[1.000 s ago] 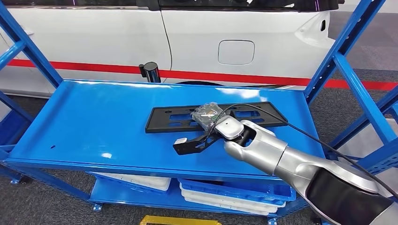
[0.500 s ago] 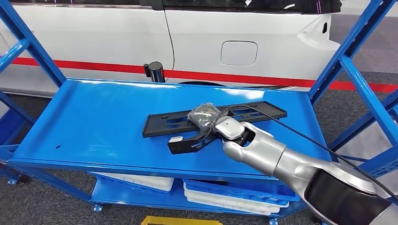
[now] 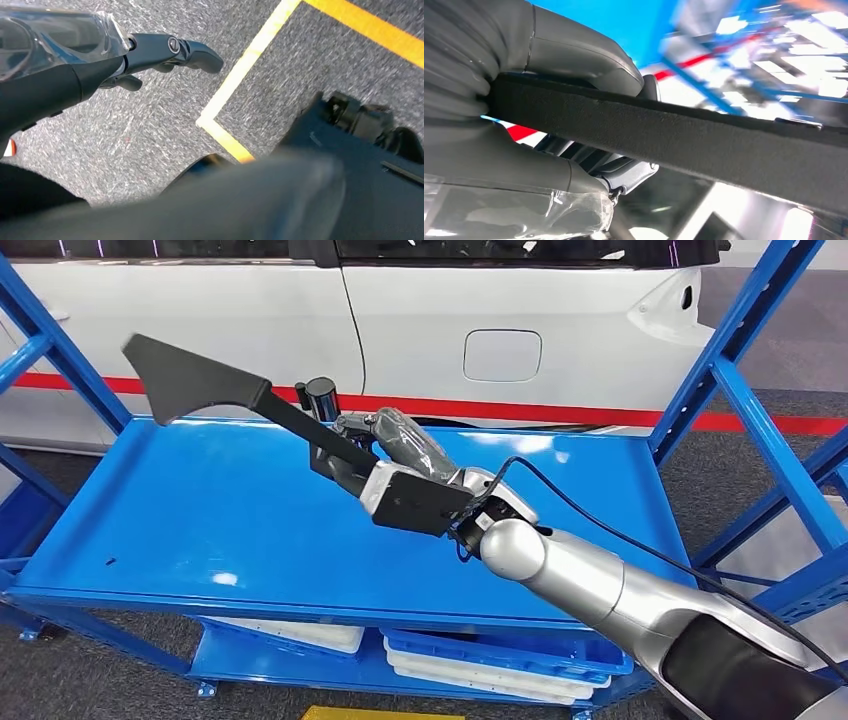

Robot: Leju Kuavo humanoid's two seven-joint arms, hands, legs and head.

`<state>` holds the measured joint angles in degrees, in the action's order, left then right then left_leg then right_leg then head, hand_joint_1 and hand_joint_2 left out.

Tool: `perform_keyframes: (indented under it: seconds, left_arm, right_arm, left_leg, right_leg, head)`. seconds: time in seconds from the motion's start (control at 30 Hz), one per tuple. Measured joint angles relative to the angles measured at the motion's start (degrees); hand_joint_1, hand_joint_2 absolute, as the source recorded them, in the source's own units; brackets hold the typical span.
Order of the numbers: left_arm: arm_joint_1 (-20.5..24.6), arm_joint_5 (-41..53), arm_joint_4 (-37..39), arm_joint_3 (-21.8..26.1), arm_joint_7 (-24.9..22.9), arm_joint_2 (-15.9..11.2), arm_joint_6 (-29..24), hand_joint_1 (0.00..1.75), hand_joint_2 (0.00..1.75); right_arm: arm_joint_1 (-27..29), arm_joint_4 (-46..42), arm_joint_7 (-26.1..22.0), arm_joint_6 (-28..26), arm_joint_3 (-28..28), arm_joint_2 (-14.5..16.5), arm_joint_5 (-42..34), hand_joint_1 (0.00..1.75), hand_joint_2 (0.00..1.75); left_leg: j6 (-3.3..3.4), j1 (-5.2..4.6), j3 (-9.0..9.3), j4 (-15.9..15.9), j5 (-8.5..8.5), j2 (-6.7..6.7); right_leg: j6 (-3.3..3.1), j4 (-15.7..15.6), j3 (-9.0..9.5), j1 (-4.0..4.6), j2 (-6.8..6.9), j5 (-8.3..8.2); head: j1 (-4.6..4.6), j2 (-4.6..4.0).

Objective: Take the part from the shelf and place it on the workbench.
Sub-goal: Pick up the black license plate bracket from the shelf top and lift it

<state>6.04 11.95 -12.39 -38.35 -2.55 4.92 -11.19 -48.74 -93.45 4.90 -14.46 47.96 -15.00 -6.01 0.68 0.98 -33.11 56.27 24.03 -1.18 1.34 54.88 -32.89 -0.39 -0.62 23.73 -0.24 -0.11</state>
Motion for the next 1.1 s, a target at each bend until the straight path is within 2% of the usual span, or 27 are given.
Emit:
perform_keyframes:
  seconds: [0.03, 0.13, 0.17, 0.2, 0.23, 0.3, 0.33, 0.37, 0.47, 0.5, 0.57, 0.63, 0.67, 0.7, 0.73, 0.8, 0.83, 0.87, 0.9, 1.0, 1.1]
  left_arm:
    - [0.1, -0.2, 0.0, 0.0, 0.1, 0.0, -0.4, 0.00, 1.75]
    - [0.4, -0.6, 0.0, 0.0, 0.2, 0.0, -1.3, 0.00, 1.75]
    - [0.5, -0.7, 0.0, -0.1, 0.2, 0.0, -1.5, 0.00, 1.75]
    - [0.6, -0.8, 0.0, -0.1, 0.3, 0.0, -1.8, 0.00, 1.75]
    - [0.7, -0.8, 0.0, -0.1, 0.4, 0.0, -2.0, 0.00, 1.75]
    - [0.6, -0.9, 0.0, -0.1, 0.5, -0.1, -2.3, 0.00, 1.75]
    - [0.6, -1.0, 0.0, -0.2, 0.5, -0.1, -2.4, 0.00, 1.75]
    - [0.6, -1.0, 0.0, -0.2, 0.6, -0.1, -2.5, 0.00, 1.75]
    - [0.7, -1.2, 0.0, -0.3, 1.0, -0.1, -2.9, 0.00, 1.75]
    - [0.7, -1.3, 0.0, -0.3, 1.1, -0.1, -3.0, 0.00, 1.75]
    - [0.8, -1.4, 0.0, -0.3, 1.4, -0.1, -3.2, 0.00, 1.75]
    - [0.9, -1.8, 0.0, -0.3, 1.9, -0.1, -3.4, 0.00, 1.75]
    - [0.9, -2.0, 0.0, -0.3, 2.2, -0.1, -3.3, 0.00, 1.75]
    - [1.0, -2.1, 0.0, -0.3, 2.7, -0.1, -3.1, 0.00, 1.75]
    - [1.1, -2.2, 0.0, -0.3, 3.0, -0.1, -2.8, 0.00, 1.75]
    - [1.3, -2.2, 0.0, -0.3, 3.5, 0.0, -2.5, 0.00, 1.75]
    - [1.4, -2.3, 0.0, -0.3, 3.7, 0.0, -2.4, 0.00, 1.75]
    - [1.4, -2.4, 0.0, -0.3, 4.0, 0.0, -2.4, 0.00, 1.75]
    - [1.4, -2.8, 0.0, -0.3, 4.6, 0.0, -2.4, 0.00, 1.75]
    - [1.4, -4.4, 0.0, -0.3, 6.8, -0.1, -2.5, 0.00, 1.75]
    - [1.4, -4.7, 0.0, -0.3, 7.1, -0.1, -2.5, 0.00, 1.75]
  right_arm:
    - [0.2, -2.4, -1.0, -0.1, -0.6, 0.0, -2.1, 1.75, 1.75]
    - [0.6, -9.0, -4.0, -0.3, -1.9, 0.0, -8.0, 1.75, 1.75]
    - [0.9, -10.7, -4.7, -0.3, -2.1, 0.0, -9.7, 1.75, 1.75]
    - [1.3, -12.3, -5.3, -0.1, -2.3, 0.0, -11.3, 1.75, 1.75]
    - [1.7, -13.8, -5.8, 0.0, -2.4, 0.0, -12.6, 1.75, 1.75]
    - [2.2, -16.6, -6.8, 0.4, -2.6, 0.0, -14.8, 1.75, 1.75]
    - [2.4, -17.8, -7.3, 0.7, -2.7, -0.1, -15.8, 1.75, 1.75]
    - [2.6, -18.8, -7.7, 0.9, -2.7, -0.1, -16.7, 1.75, 1.75]
    - [3.6, -21.4, -8.7, 1.6, -2.8, -0.2, -19.0, 1.75, 1.75]
    - [3.9, -22.1, -8.9, 1.7, -2.8, -0.2, -19.5, 1.75, 1.75]
    - [4.3, -23.3, -9.0, 2.1, -2.8, -0.3, -20.4, 1.75, 1.75]
    - [4.8, -24.2, -9.1, 2.4, -2.7, -0.3, -21.2, 1.75, 1.75]
    - [5.2, -24.6, -9.0, 2.7, -2.6, -0.3, -21.5, 1.75, 1.75]
    - [5.5, -24.8, -9.0, 2.9, -2.4, -0.3, -21.8, 1.75, 1.75]
    - [5.6, -25.1, -9.0, 3.1, -2.3, -0.4, -22.0, 1.75, 1.75]
    - [5.7, -25.7, -8.9, 3.3, -2.0, -0.4, -22.2, 1.75, 1.75]
    - [5.7, -26.0, -8.9, 3.4, -2.0, -0.4, -22.2, 1.75, 1.75]
    - [5.7, -26.3, -8.9, 3.5, -1.9, -0.4, -22.3, 1.75, 1.75]
    - [5.7, -26.4, -8.9, 3.6, -1.8, -0.4, -22.2, 1.75, 1.75]
    - [5.8, -26.8, -8.7, 3.5, -1.3, -0.5, -21.7, 1.75, 1.75]
    - [5.8, -26.8, -8.7, 3.4, -1.2, -0.5, -21.6, 1.75, 1.75]
  left_leg:
    - [-0.26, 0.09, -1.06, 2.2, 1.37, 0.04]
    - [-0.90, 0.25, -6.31, 13.8, 6.66, 0.11]
    - [-1.01, 0.26, -7.35, 16.0, 7.15, 0.12]
    - [-1.03, 0.26, -7.34, 16.0, 6.57, 0.13]
    - [-0.98, 0.26, -6.25, 13.7, 5.09, 0.13]
    - [-0.65, 0.19, -2.23, 5.3, 1.42, 0.17]
    - [-0.35, 0.09, -0.58, 1.8, 0.21, 0.20]
    - [-0.03, -0.03, 0.40, -0.3, -0.40, 0.19]
    - [1.08, -0.24, 0.68, -1.2, -0.68, 0.08]
    - [1.46, -0.20, 0.73, -1.3, -0.79, 0.08]
    - [2.08, -0.09, 0.84, -1.5, -0.96, 0.18]
    - [2.34, -0.15, 0.85, -1.5, -0.91, 0.25]
    - [2.37, -0.17, 0.85, -1.5, -0.89, 0.24]
    - [2.38, -0.18, 0.89, -1.5, -0.87, 0.21]
    - [2.36, -0.16, 0.97, -1.5, -0.84, 0.14]
    - [2.14, -0.16, 1.22, -1.4, -0.71, -0.04]
    - [1.90, -0.26, 1.29, -1.4, -0.60, -0.13]
    - [1.62, -0.36, 1.31, -1.3, -0.52, -0.20]
    - [1.29, -0.45, 1.29, -1.3, -0.49, -0.24]
    - [0.50, -0.36, 1.28, -1.6, -0.59, -0.28]
    - [0.41, -0.32, 1.28, -1.6, -0.62, -0.28]
  right_leg:
    - [-0.30, -0.1, 0.00, -0.15, 0.11, -0.13]
    - [-0.70, -0.1, -0.04, -0.23, 0.23, -0.17]
    - [-0.72, -0.1, -0.02, -0.23, 0.23, -0.15]
    - [-0.71, -0.1, 0.03, -0.23, 0.21, -0.12]
    - [-0.67, -0.1, 0.09, -0.23, 0.16, -0.09]
    - [-0.43, 0.0, 0.22, -0.11, 0.00, 0.05]
    - [-0.20, 0.0, 0.22, 0.03, -0.09, 0.15]
    - [0.06, 0.1, 0.18, 0.16, -0.15, 0.21]
    - [0.96, 0.1, 0.07, 0.12, -0.14, 0.35]
    - [1.25, 0.8, -0.16, 0.02, -0.08, 0.87]
    - [1.67, 5.6, -2.25, -0.17, 0.00, 3.79]
    - [1.91, 13.8, -6.02, -0.21, 0.02, 7.57]
    - [1.98, 16.7, -7.41, -0.23, 0.02, 8.44]
    - [2.01, 17.6, -7.86, -0.25, 0.02, 8.24]
    - [2.00, 16.0, -7.04, -0.27, 0.03, 6.94]
    - [1.89, 7.8, -2.90, -0.29, 0.04, 3.11]
    - [1.71, 4.0, -0.96, -0.23, 0.01, 1.77]
    - [1.48, 1.5, 0.23, -0.18, -0.02, 1.09]
    - [1.17, 0.6, 0.64, -0.05, -0.07, 1.01]
    - [0.36, 0.4, 0.51, 0.30, -0.17, 0.93]
    - [0.26, 0.4, 0.50, 0.33, -0.17, 0.90]
  head:
    - [-0.03, 0.00]
    - [-0.09, 0.00]
    - [-0.08, 0.00]
    - [-0.08, 0.00]
    - [-0.08, 0.00]
    - [-0.08, 0.00]
    - [-0.06, 0.00]
    - [-0.02, 0.00]
    - [0.03, 0.00]
    - [0.05, 0.00]
    - [0.07, 0.00]
    - [0.09, 0.00]
    - [0.10, 0.00]
    - [0.10, 0.00]
    - [0.10, 0.00]
    - [0.10, 0.00]
    - [0.09, 0.00]
    - [0.08, 0.00]
    - [0.05, 0.00]
    - [0.03, 0.00]
    - [0.04, 0.00]
